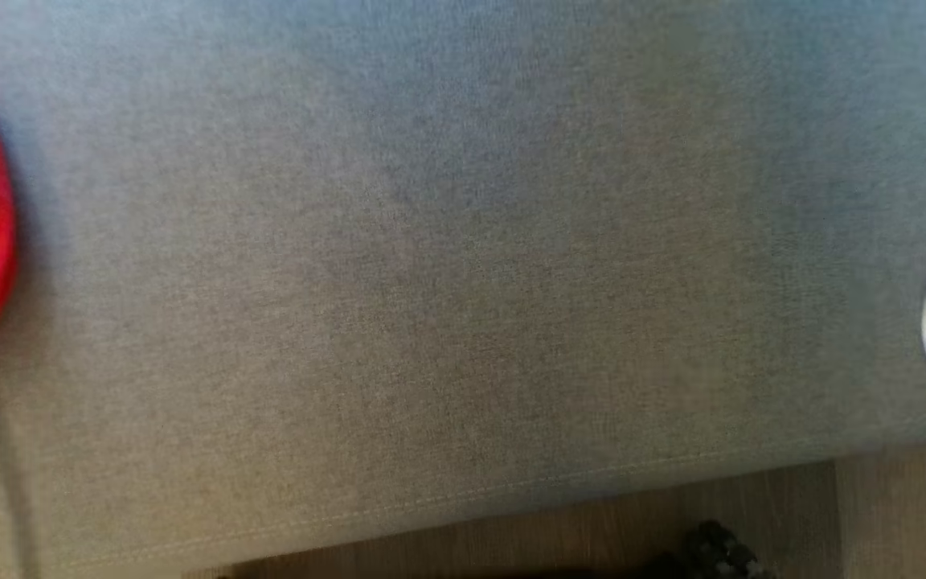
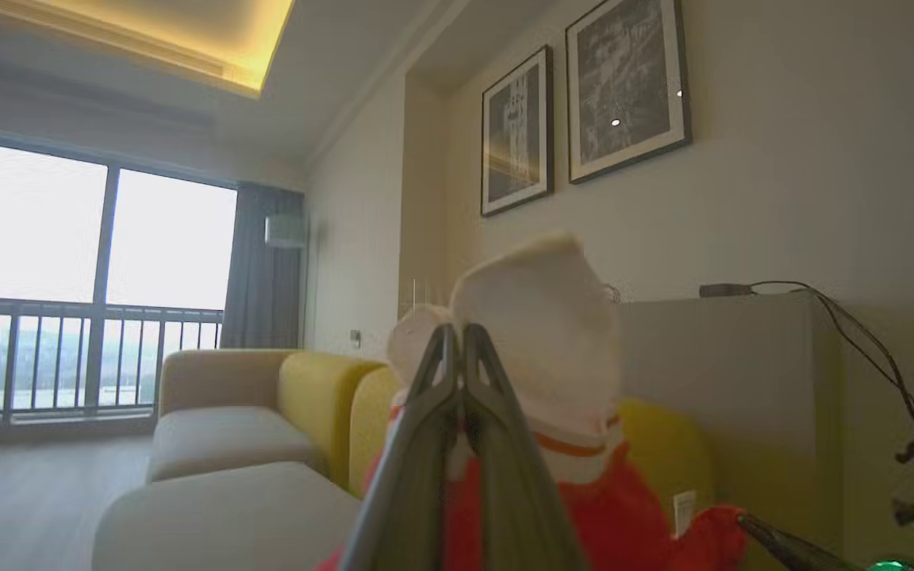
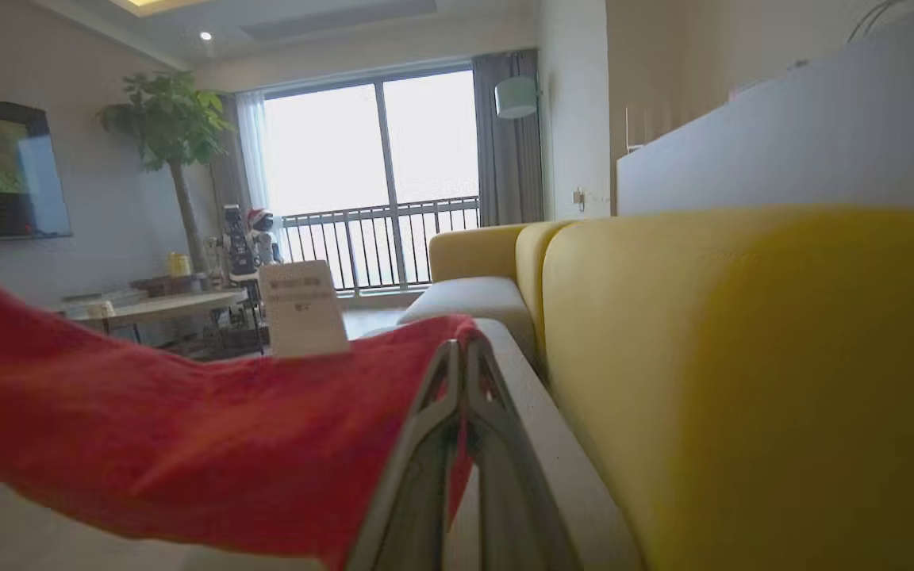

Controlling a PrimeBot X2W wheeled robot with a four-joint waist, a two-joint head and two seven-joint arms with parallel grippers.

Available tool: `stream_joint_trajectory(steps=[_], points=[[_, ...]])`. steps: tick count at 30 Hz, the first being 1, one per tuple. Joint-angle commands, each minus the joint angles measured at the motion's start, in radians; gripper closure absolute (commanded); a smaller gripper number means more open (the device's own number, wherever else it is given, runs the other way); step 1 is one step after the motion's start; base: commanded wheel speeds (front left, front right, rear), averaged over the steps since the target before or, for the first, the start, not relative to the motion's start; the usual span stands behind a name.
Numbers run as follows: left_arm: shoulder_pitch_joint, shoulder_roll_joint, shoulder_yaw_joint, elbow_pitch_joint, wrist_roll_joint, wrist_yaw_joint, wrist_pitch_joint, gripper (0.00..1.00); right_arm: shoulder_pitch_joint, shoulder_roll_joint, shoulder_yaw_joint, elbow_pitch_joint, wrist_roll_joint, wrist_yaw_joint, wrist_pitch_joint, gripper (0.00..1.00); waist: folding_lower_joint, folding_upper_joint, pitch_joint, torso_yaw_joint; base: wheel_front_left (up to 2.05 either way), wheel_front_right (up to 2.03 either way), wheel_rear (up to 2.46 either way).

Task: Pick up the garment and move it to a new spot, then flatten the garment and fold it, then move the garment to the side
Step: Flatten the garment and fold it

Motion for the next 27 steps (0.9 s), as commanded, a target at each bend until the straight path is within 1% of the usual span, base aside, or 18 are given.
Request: stream_joint_trajectory(steps=[1, 3, 8, 11, 13, 18, 20, 23, 27], points=[[0.111, 0.021, 0.016, -0.037, 0.005, 0.001, 0.005, 1.0, 0.031, 0.02, -0.005, -0.011, -0.002, 0.0, -0.004, 1.0, 0.0, 0.0, 0.044, 0.011, 0.0, 0.0, 0.0], [0.235, 0.028, 0.03, -0.082, 0.023, 0.001, 0.005, 1.0, 0.07, 0.02, -0.012, 0.01, -0.007, 0.0, -0.005, 1.0, 0.0, 0.0, 0.06, 0.021, 0.0, 0.0, 0.0], [0.475, 0.016, 0.076, -0.105, 0.021, 0.001, 0.005, 1.0, 0.167, 0.02, -0.012, 0.037, -0.01, 0.0, -0.006, 1.0, 0.0, 0.0, 0.087, 0.041, 0.0, 0.0, 0.0], [0.595, 0.015, 0.086, -0.118, 0.017, 0.001, 0.005, 1.0, 0.223, 0.02, -0.008, 0.076, 0.002, 0.0, -0.006, 1.0, 0.0, 0.0, 0.077, 0.048, 0.0, 0.0, 0.0], [0.672, 0.017, 0.094, -0.132, -0.006, 0.001, 0.005, 1.0, 0.257, 0.02, 0.007, 0.105, 0.015, 0.0, -0.006, 1.0, 0.0, 0.0, 0.06, 0.049, 0.0, 0.0, 0.0], [0.837, 0.077, 0.034, -0.218, -0.032, 0.001, 0.005, 1.0, 0.349, 0.02, 0.029, 0.14, 0.024, 0.0, 0.0, 1.0, 0.0, 0.0, -0.001, 0.049, 0.0, 0.0, 0.0], [0.895, 0.104, 0.003, -0.254, -0.029, 0.001, 0.005, 1.0, 0.398, 0.02, 0.038, 0.135, 0.026, 0.0, 0.009, 1.0, 0.0, 0.0, -0.025, 0.051, 0.0, 0.0, 0.0], [0.98, 0.136, -0.016, -0.297, -0.021, 0.001, 0.005, 1.0, 0.487, 0.02, 0.037, 0.096, 0.038, 0.0, 0.024, 1.0, 0.0, 0.0, -0.058, 0.054, 0.0, 0.0, 0.0], [1.094, 0.16, -0.01, -0.338, -0.017, 0.001, 0.005, 1.0, 0.637, 0.02, -0.016, -0.018, 0.023, 0.0, 0.042, 1.0, 0.0, 0.0, -0.103, 0.059, 0.0, 0.0, 0.0]])
